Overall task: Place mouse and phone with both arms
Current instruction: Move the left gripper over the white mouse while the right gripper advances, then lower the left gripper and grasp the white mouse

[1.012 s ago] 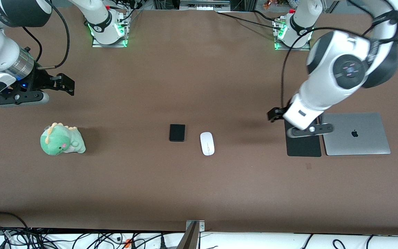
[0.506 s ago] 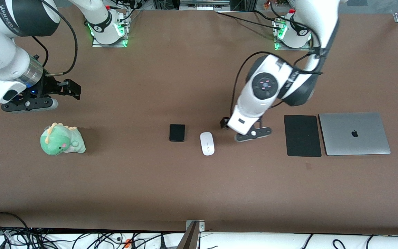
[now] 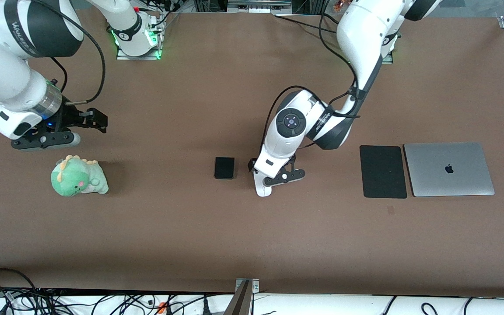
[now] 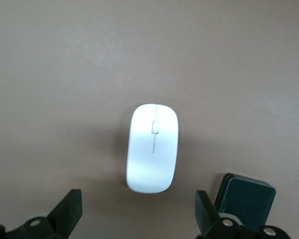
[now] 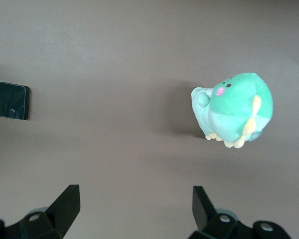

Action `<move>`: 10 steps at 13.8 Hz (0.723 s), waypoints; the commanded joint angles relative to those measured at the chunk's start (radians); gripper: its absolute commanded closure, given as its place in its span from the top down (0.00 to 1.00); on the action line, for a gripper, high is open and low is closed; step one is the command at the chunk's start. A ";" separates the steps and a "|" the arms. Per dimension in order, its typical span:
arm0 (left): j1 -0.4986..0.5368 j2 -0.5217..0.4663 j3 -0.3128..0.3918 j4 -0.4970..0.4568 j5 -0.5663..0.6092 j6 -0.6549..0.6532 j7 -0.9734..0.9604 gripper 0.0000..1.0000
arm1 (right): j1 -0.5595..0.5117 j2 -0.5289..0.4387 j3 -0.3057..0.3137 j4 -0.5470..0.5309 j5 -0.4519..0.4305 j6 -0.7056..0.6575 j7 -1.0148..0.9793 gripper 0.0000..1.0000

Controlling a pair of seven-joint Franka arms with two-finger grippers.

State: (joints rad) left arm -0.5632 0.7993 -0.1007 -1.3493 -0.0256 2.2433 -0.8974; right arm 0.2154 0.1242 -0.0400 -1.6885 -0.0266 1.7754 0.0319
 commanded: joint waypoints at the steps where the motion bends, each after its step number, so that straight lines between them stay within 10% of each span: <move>1: -0.023 0.079 0.021 0.053 -0.002 0.056 -0.009 1.00 | 0.005 0.000 0.002 -0.023 0.016 0.038 0.008 1.00; 10: -0.053 0.173 0.035 0.110 0.059 0.105 -0.015 1.00 | 0.013 0.011 0.002 -0.023 0.016 0.053 0.008 1.00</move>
State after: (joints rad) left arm -0.6041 0.9259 -0.0782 -1.3000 0.0115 2.3392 -0.8973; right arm 0.2274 0.1442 -0.0397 -1.7023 -0.0251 1.8201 0.0332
